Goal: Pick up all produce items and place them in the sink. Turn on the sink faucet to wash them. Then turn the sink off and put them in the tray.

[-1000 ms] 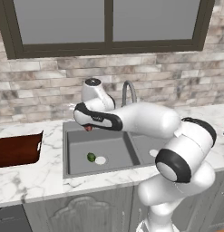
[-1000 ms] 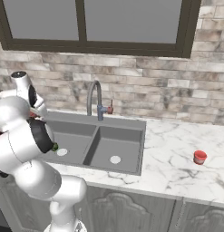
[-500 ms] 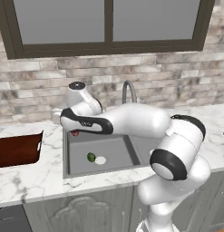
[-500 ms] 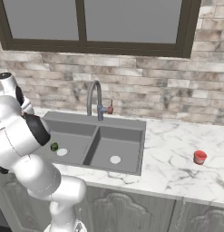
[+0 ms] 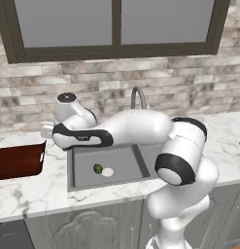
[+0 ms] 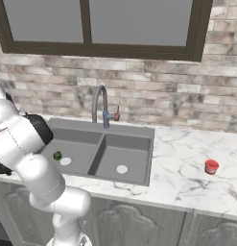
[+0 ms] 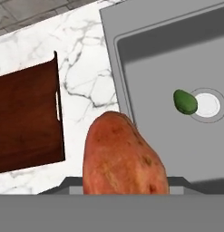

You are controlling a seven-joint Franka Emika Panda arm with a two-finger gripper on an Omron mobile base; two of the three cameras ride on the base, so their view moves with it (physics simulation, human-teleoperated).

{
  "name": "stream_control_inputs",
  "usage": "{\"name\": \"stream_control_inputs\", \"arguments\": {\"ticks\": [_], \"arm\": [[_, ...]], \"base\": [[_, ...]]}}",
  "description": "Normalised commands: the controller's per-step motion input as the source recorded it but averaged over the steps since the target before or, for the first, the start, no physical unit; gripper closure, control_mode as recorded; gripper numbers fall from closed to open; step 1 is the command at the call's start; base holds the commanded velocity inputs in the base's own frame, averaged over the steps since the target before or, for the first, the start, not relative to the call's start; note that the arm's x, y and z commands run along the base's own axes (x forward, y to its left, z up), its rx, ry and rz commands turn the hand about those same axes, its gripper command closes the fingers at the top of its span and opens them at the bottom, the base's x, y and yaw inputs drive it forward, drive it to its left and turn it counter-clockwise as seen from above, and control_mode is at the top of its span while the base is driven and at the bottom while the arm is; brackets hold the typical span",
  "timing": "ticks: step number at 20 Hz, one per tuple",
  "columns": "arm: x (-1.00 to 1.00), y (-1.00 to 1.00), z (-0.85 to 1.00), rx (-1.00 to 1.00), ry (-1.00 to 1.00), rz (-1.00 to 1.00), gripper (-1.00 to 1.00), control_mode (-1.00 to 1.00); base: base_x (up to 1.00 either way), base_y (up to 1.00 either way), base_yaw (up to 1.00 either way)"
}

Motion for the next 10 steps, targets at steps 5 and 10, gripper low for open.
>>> {"name": "stream_control_inputs", "arguments": {"ticks": [5,10], "arm": [[0.0,0.57,0.0,0.0,0.02,0.0,1.0,-1.0],[0.0,0.52,-0.09,0.0,0.04,0.0,1.0,-1.0]], "base": [[0.0,0.0,0.0],[0.0,0.0,0.0]]}}
